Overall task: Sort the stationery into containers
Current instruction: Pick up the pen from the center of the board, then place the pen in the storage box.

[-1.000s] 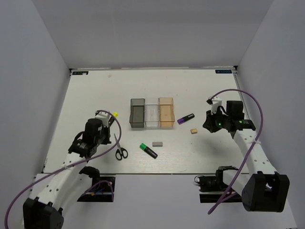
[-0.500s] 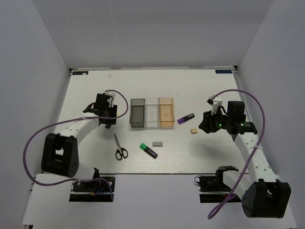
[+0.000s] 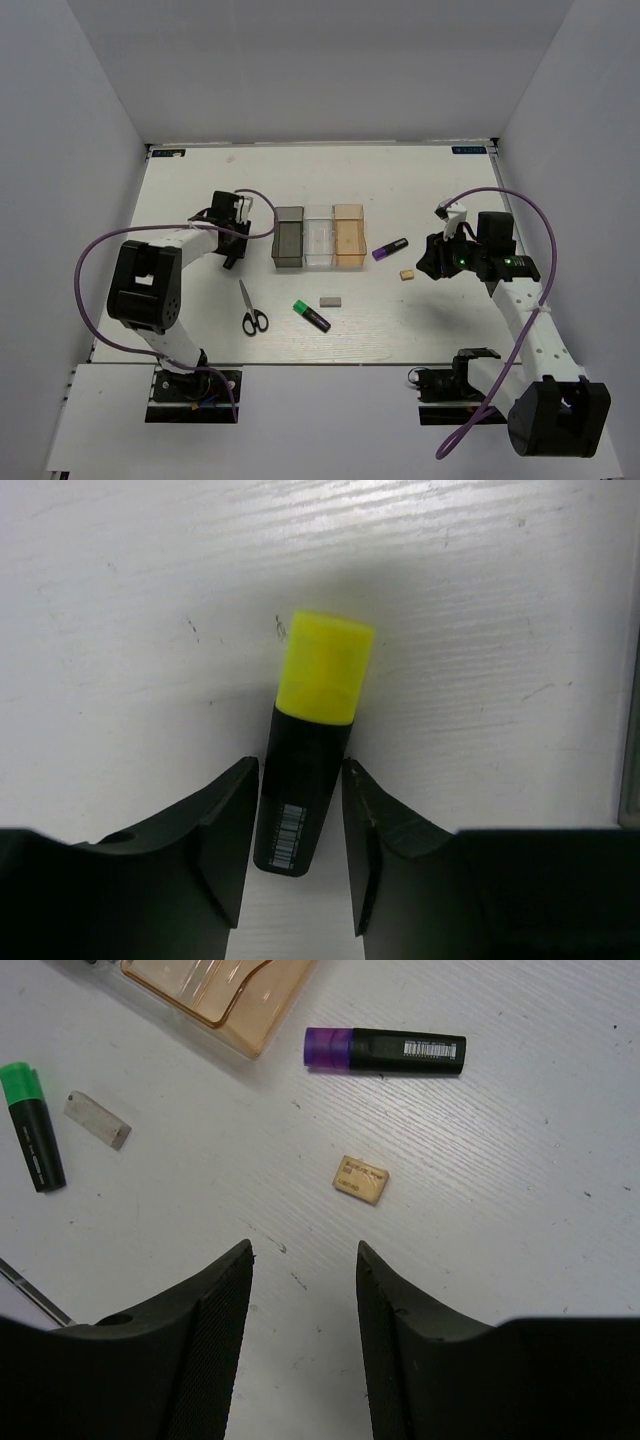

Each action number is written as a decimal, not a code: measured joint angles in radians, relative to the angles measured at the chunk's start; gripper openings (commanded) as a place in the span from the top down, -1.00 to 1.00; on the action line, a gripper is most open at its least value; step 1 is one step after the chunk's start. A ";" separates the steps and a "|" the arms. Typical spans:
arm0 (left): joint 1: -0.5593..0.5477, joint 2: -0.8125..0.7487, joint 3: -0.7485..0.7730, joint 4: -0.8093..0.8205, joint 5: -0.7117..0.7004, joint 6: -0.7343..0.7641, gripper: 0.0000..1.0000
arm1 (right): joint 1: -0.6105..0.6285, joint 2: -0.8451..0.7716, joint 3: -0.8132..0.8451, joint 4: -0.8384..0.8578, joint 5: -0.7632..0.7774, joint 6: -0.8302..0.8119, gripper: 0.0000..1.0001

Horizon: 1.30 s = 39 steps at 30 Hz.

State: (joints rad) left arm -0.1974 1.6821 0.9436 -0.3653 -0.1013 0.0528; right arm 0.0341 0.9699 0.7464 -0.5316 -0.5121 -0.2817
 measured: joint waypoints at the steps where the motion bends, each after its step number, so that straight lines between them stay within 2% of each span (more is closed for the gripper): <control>1: 0.000 0.005 0.001 0.006 0.000 0.002 0.02 | 0.000 0.000 0.000 0.000 0.000 0.002 0.01; 4: 0.005 0.010 0.002 0.022 0.005 0.005 0.23 | 0.000 0.000 0.000 0.000 0.000 0.006 0.01; 5: 0.007 0.012 0.002 0.027 0.006 0.005 0.48 | 0.000 0.000 0.000 0.000 0.000 0.007 0.01; 8: 0.013 0.013 0.000 0.038 0.007 0.009 0.88 | 0.000 0.000 0.000 0.000 0.000 0.009 0.01; 10: 0.015 0.011 0.000 0.038 0.008 0.007 0.97 | 0.000 0.000 0.000 0.000 0.000 0.009 0.01; 11: 0.016 0.009 0.000 0.034 0.008 0.005 1.00 | 0.000 0.000 0.000 0.000 0.000 0.010 -0.07; 14: 0.018 -0.009 0.002 0.005 0.012 -0.032 1.00 | 0.000 0.000 0.000 0.000 -0.002 0.012 -0.11; 16: 0.018 -0.044 0.014 -0.031 0.022 -0.069 1.00 | 0.000 0.001 0.000 -0.001 -0.006 0.012 0.08; 17: 0.016 -0.067 0.027 -0.045 0.030 -0.090 1.00 | 0.000 0.001 0.000 0.000 -0.008 0.010 0.39; 20: 0.002 -0.158 0.073 -0.062 0.044 -0.146 1.00 | 0.000 0.001 0.000 -0.002 -0.014 0.010 1.00; 26: -0.090 -0.271 0.142 -0.051 0.097 -0.241 1.00 | 0.000 0.005 0.000 -0.004 -0.015 0.014 0.97; 35: -0.246 -0.126 0.188 -0.043 0.116 -0.367 0.96 | 0.000 0.008 0.000 -0.005 -0.011 0.015 0.87; 36: -0.260 -0.103 0.200 -0.042 0.109 -0.377 0.95 | 0.000 0.008 0.000 -0.005 -0.011 0.015 0.81; 37: -0.267 -0.090 0.208 -0.042 0.106 -0.381 0.92 | 0.000 0.008 0.000 -0.005 -0.011 0.016 0.78; 39: -0.282 -0.063 0.229 -0.043 0.091 -0.392 0.54 | 0.000 0.008 0.000 -0.005 -0.010 0.016 0.66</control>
State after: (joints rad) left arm -0.4789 1.6188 1.1728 -0.4080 -0.0101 -0.3389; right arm 0.0338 0.9775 0.7464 -0.5365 -0.5224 -0.2657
